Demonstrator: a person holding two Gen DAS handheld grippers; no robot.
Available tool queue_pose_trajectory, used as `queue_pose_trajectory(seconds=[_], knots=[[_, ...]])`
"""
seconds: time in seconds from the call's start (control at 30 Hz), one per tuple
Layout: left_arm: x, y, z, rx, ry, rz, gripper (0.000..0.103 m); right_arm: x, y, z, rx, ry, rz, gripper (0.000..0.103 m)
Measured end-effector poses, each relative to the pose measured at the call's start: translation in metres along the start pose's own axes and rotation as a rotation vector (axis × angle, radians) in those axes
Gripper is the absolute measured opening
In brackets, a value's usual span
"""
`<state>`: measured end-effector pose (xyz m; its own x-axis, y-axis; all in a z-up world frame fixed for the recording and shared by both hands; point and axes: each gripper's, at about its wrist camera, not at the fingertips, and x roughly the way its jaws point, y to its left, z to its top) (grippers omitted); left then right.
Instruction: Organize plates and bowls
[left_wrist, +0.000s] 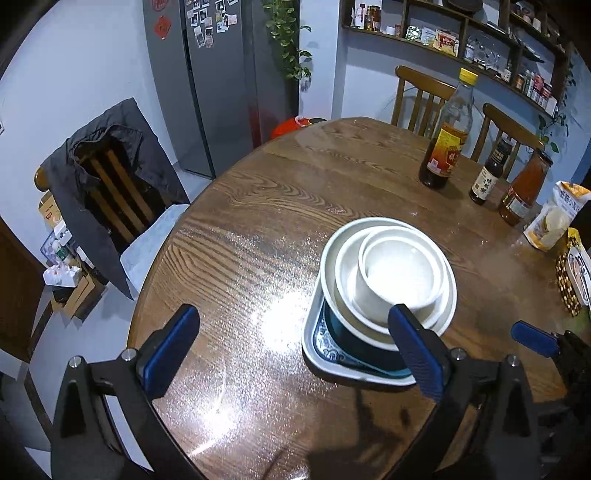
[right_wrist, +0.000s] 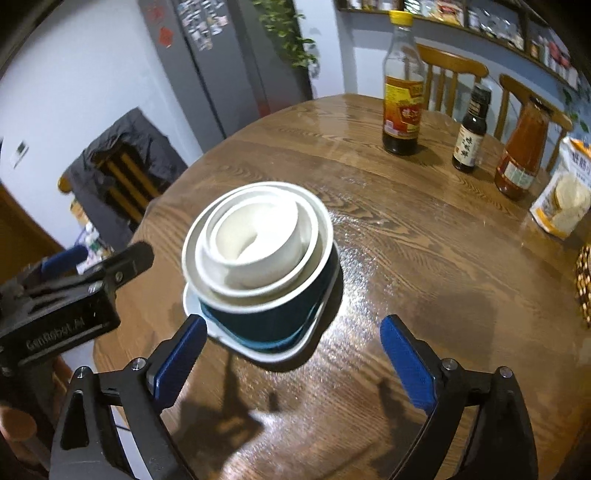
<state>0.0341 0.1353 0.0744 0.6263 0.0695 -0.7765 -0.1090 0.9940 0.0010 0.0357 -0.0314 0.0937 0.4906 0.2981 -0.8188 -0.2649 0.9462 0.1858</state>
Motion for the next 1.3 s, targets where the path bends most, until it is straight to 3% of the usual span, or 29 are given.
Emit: queue_pose_trajectory(seconds=[0.13,0.5,0.83,1.3], knots=[[-0.003,-0.001,-0.007,0.0,0.007,0.001,0.102,-0.001,0.004,-0.009,-0.03,-0.001,-0.006,0.103],[-0.005,-0.005,-0.022,0.004,0.053,0.002,0.102,-0.003,0.009,-0.023,-0.075,-0.004,-0.008,0.103],[-0.02,-0.009,-0.029,0.036,-0.019,0.059,0.102,-0.002,0.011,-0.027,-0.095,0.002,-0.008,0.103],[-0.014,-0.009,-0.041,0.049,0.031,0.1,0.102,-0.001,0.017,-0.028,-0.11,0.005,-0.006,0.103]])
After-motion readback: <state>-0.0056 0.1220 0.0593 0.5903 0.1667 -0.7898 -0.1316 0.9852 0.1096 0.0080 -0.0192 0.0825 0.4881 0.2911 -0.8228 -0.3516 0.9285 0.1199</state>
